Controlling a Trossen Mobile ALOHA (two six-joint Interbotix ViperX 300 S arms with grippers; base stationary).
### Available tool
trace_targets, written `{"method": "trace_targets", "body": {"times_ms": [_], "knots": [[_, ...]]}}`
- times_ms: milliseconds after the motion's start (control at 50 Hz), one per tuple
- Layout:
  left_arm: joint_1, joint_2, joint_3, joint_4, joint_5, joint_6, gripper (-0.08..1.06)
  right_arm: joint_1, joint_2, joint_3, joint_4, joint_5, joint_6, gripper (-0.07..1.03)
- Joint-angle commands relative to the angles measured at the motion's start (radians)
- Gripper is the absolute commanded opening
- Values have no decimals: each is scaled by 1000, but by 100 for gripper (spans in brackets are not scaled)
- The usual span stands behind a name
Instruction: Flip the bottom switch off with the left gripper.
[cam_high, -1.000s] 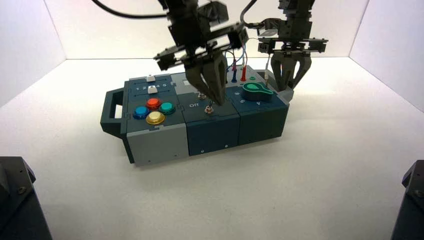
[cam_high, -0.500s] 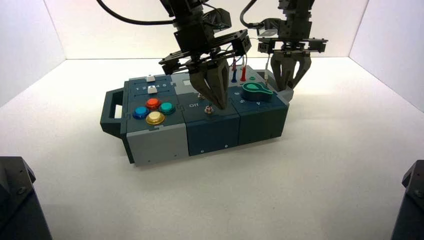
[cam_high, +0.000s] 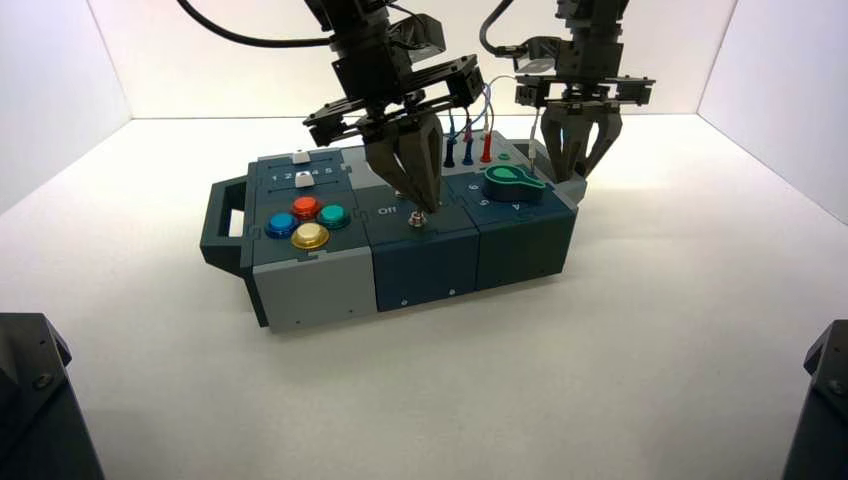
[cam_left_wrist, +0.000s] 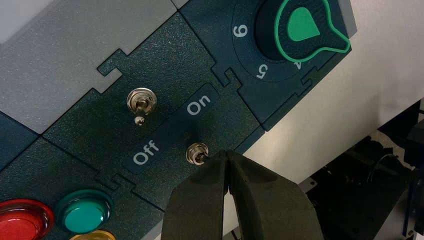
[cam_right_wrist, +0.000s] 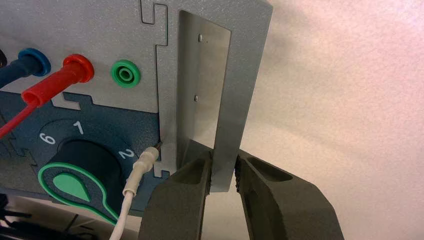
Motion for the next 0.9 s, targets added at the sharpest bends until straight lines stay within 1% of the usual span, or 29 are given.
{"method": "trace_targets", "body": {"times_ms": [20,340,560,780,900], "knots": [[31,-29,0,11,-3,8,-3,51,-6,-15,17,-5,-9,-2],[61,-31,18,9,-6,18,-3,49,-2,-15,17,-5,-9,-2],[71,-32,29,9,-9,21,-3,49,6,-15,15,-6,-9,-2],[71,-52,20,9,0,28,-3,49,15,-17,14,-8,-11,-2],[71,-72,12,9,14,41,-3,49,15,-17,14,-12,-9,-2]]}}
